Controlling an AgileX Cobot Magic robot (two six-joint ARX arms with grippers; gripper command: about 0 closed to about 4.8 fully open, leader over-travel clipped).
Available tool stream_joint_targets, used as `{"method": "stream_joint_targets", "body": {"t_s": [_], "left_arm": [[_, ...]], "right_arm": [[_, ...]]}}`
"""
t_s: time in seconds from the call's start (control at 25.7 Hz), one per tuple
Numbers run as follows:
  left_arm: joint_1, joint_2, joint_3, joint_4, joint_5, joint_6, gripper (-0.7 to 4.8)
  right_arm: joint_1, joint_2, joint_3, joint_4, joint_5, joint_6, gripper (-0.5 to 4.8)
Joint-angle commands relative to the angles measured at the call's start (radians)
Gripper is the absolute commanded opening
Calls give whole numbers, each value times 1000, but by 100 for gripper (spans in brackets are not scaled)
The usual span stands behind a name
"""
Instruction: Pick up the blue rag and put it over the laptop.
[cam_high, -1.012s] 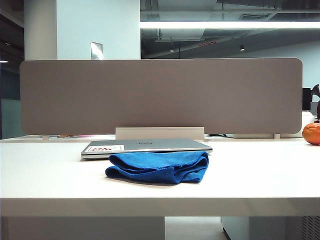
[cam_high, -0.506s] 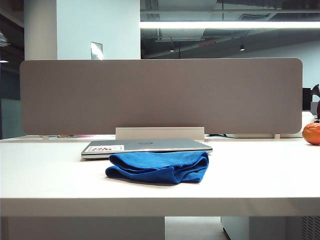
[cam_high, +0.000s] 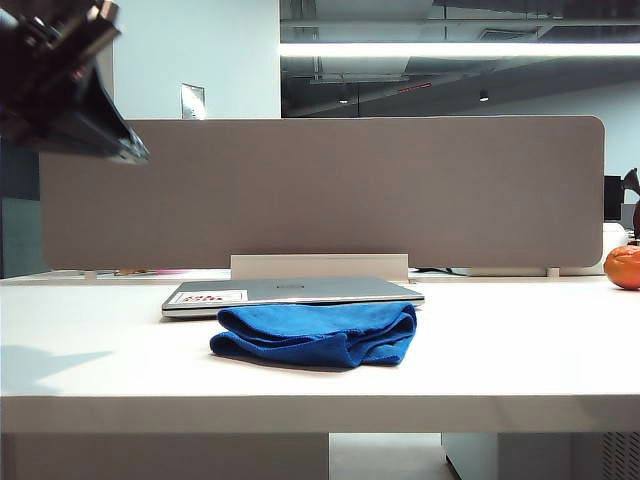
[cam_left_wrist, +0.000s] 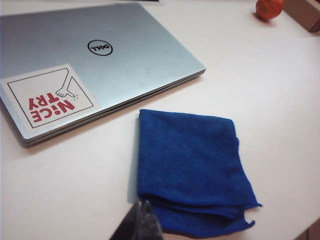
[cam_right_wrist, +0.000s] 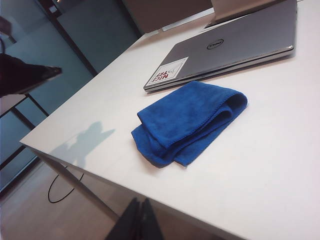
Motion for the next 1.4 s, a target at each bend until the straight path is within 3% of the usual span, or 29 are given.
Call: {"method": "stream_joint_targets", "body": {"t_s": [0.04,0.78,1.4], "left_arm": [[-19,77,48,23,-4,-3,-6],[-26,443,268,9,-1,-53,-6],[-140,744,500,-77,-24,-61,-5]], "right_arm": [[0,-2,-4,11,2,0,23],[0,-2,-4,11,8,0,23],[0,-2,-4,11,9,0,23]]}}
